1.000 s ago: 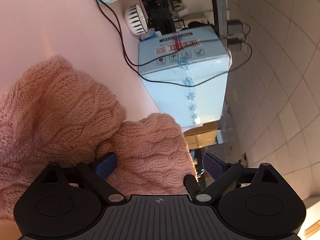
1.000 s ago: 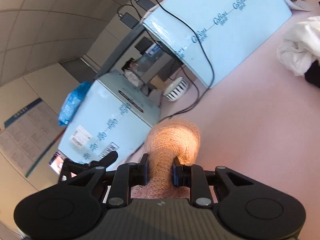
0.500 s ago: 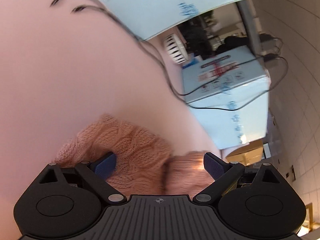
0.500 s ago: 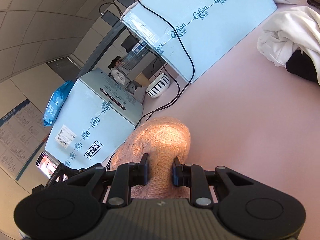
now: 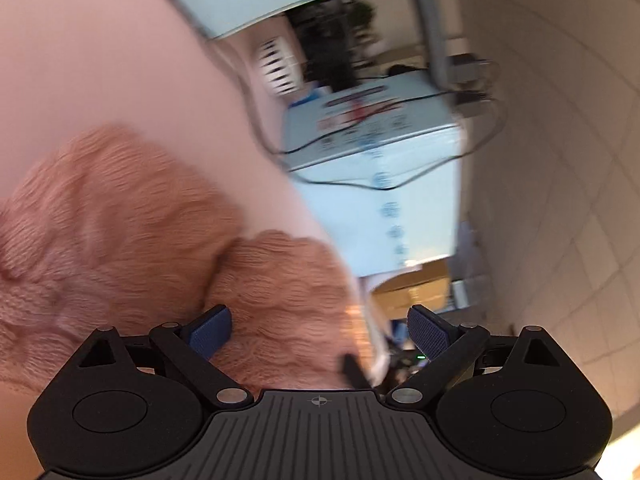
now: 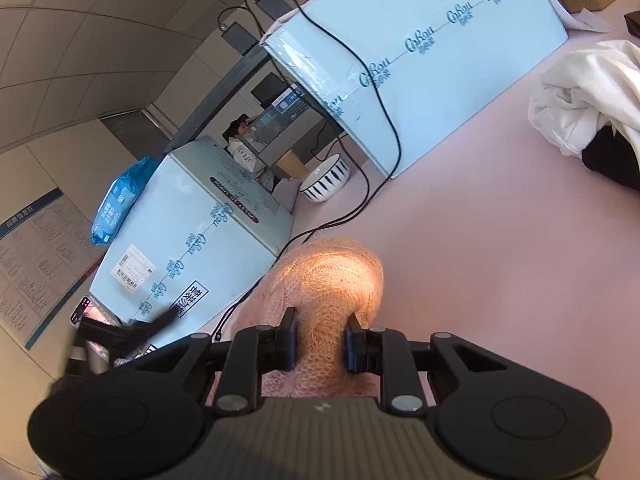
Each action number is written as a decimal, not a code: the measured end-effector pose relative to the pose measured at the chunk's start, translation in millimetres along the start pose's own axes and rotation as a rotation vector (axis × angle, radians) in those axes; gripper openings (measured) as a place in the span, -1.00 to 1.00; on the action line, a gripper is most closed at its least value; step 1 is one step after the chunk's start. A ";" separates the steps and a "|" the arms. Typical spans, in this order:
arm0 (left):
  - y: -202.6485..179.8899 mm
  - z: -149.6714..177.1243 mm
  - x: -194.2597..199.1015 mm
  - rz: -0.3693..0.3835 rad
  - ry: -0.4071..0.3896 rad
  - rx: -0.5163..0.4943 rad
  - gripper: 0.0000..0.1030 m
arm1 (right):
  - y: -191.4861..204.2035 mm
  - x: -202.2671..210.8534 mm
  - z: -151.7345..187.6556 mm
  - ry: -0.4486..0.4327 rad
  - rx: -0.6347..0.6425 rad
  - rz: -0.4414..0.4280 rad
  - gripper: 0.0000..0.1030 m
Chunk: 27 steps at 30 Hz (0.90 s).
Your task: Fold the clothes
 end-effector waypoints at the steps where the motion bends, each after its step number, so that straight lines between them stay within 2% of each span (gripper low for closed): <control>1: 4.5 -2.2 2.8 0.023 -0.023 0.022 0.87 | 3.9 1.5 0.4 -0.007 0.012 -0.002 -0.54; 5: 14.9 -11.0 19.2 0.063 -0.103 0.096 0.87 | 31.3 8.3 1.5 -0.038 0.071 -0.052 -0.54; 12: 15.6 -14.0 42.8 0.025 -0.168 0.060 0.87 | 102.5 13.4 23.0 -0.098 0.265 -0.144 -0.54; 13: 14.5 -15.5 52.4 0.028 -0.197 0.076 0.87 | 109.3 12.6 26.7 -0.101 0.285 -0.153 -0.54; 16: 5.6 -27.5 107.8 0.121 -0.332 0.098 0.87 | 132.2 8.7 41.8 -0.107 0.368 -0.183 -0.52; 20: -5.6 -45.0 176.9 0.094 -0.508 0.033 0.87 | 155.8 4.5 60.9 -0.097 0.450 -0.221 -0.50; 24: -10.8 -52.8 202.4 0.103 -0.518 0.025 0.87 | 181.1 -6.8 86.9 -0.034 0.527 -0.275 -0.48; 27: -15.6 -56.4 196.1 0.114 -0.458 -0.004 0.87 | 194.0 -24.7 107.1 0.032 0.559 -0.266 -0.47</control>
Point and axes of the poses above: each gripper's, at about its wrist camera, not at the fingertips, and x roughly against the way its jaws point, y to its left, z to its underside, the point moved 7 cm from there along -x, roughly the way its jaws point, and after that the axes turned 12 degrees about z, right-handed, at the moved point
